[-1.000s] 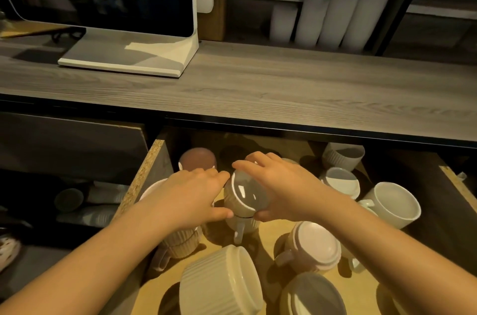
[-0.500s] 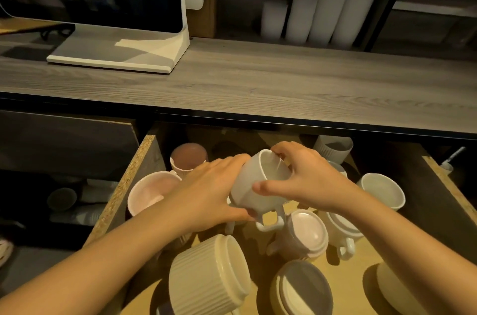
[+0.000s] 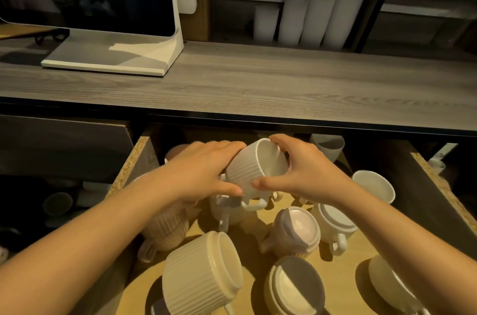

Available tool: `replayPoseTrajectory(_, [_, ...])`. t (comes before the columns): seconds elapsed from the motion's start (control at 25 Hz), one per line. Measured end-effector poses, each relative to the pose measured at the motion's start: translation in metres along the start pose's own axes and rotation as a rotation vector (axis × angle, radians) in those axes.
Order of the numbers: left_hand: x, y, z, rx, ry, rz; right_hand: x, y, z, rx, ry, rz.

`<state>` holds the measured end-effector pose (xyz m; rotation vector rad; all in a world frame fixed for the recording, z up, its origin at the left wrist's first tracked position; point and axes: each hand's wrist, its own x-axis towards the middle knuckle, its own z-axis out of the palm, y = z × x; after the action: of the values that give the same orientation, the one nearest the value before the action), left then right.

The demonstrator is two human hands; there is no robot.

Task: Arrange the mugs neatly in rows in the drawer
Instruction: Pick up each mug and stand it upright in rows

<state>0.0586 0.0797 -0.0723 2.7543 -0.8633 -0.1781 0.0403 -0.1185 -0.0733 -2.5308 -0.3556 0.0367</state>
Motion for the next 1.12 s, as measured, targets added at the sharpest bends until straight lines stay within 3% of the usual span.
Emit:
replayPoseTrajectory(0.16, [0.006,-0.034,-0.007,0.334,-0.154,-0.258,0.014,0.006,0.025,-0.009,0.195,0.082])
replayPoseTrajectory(0.32, [0.002,-0.061,-0.002,0.338,-0.284,-0.366,0.028,0.009,0.045,0.059,0.264,0.128])
replayPoseTrajectory(0.48, [0.016,-0.071,0.000,0.303,-0.279,-0.374,0.043,0.010,0.064,0.113,0.284,0.169])
replayPoseTrajectory(0.72, [0.033,-0.086,0.010,0.313,-0.346,-0.412,0.068,0.002,0.076,0.043,0.203,0.295])
replayPoseTrajectory(0.88, [0.036,-0.093,0.018,0.353,-0.301,-0.382,0.088,-0.005,0.078,-0.112,0.165,0.316])
replayPoseTrajectory(1.12, [0.036,-0.096,0.023,0.488,-0.228,-0.352,0.105,0.002,0.087,-0.201,-0.055,0.315])
